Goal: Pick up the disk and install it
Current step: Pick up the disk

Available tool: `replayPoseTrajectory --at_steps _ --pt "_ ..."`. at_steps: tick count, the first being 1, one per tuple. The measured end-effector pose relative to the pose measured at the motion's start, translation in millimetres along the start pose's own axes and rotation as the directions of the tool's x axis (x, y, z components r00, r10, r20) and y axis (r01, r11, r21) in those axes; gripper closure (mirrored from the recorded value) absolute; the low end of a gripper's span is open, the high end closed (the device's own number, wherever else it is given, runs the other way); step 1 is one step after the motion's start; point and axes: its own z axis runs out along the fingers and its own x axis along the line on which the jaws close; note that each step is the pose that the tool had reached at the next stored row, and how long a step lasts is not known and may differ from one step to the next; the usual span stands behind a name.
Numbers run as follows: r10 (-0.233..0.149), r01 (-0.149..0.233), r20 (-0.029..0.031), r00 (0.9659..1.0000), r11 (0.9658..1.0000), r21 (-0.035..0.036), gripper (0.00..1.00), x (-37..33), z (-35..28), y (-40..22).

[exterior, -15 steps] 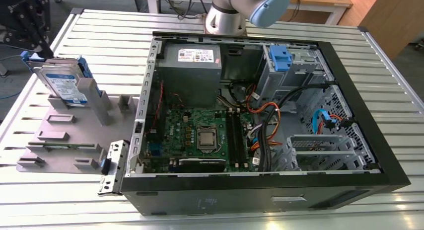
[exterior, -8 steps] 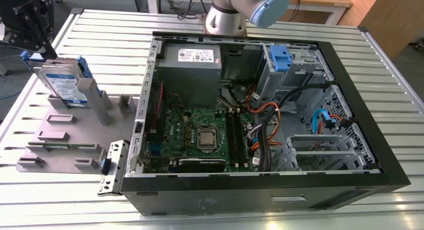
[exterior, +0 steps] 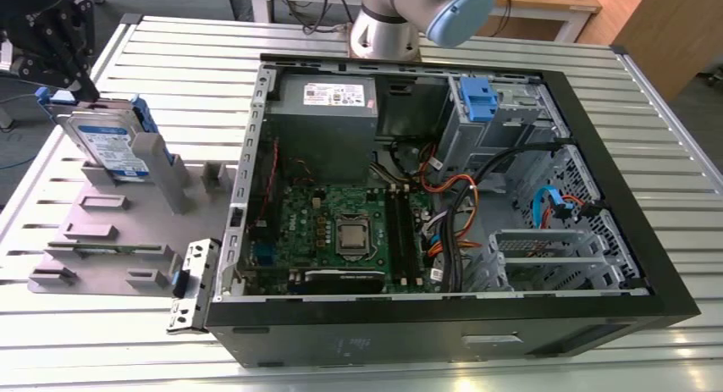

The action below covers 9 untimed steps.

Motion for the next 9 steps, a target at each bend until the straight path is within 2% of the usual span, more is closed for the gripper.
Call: replayPoseTrajectory --at_steps 7,9 --pt "0.000 0.000 0.0001 1.0000 1.0000 0.0001 0.89 0.0 0.1 0.0" --pt "0.000 0.000 0.0001 1.0000 1.0000 0.0001 0.77 0.0 0.2 0.0"
